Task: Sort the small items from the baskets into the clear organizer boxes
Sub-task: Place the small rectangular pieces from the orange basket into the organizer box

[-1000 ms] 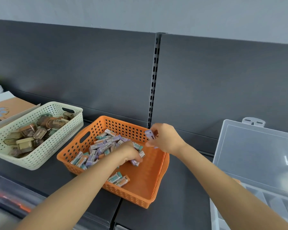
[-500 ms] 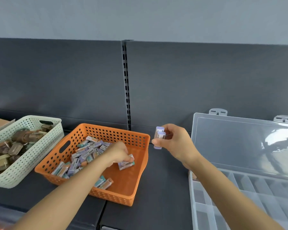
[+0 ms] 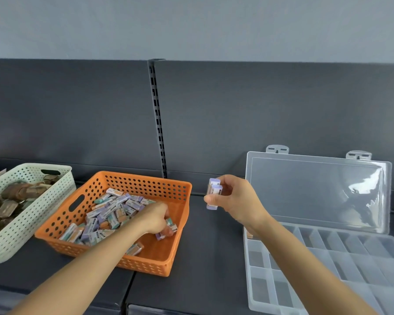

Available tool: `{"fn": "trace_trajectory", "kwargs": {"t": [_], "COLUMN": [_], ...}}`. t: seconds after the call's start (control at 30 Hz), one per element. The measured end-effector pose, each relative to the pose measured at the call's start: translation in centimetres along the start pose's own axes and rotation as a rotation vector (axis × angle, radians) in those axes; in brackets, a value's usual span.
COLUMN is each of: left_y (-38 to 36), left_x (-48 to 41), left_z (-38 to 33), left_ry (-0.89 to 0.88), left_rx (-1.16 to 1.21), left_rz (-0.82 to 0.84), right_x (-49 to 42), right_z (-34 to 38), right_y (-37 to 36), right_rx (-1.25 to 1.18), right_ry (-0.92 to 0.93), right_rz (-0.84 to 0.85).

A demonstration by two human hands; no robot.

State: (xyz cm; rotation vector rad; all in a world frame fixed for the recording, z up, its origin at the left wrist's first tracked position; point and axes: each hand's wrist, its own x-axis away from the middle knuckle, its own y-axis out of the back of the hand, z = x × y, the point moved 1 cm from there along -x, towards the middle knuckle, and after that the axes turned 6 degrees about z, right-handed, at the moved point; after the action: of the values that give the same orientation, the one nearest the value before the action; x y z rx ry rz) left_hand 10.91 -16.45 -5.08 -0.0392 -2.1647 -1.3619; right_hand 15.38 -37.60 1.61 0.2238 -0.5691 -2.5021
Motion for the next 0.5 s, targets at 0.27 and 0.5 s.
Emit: {"fn": "trace_trajectory", "kwargs": {"t": [0.27,0.5], "left_y": [-0.5,-0.3], "left_x": [1.6,1.7], "left_z": [-0.2,0.1], "left_ry": [-0.075,-0.101], "left_rx": [-0.149,-0.203], "left_rz": [0.072,-0.091], "right_x": [0.8,1.9], "right_z": [-0.6,-1.9], "right_y": [0.1,0.7], "right_rx": [0.020,0.037], "right_ry": [-0.008,-0.049], "right_rz": [-0.006,-0.013]}}
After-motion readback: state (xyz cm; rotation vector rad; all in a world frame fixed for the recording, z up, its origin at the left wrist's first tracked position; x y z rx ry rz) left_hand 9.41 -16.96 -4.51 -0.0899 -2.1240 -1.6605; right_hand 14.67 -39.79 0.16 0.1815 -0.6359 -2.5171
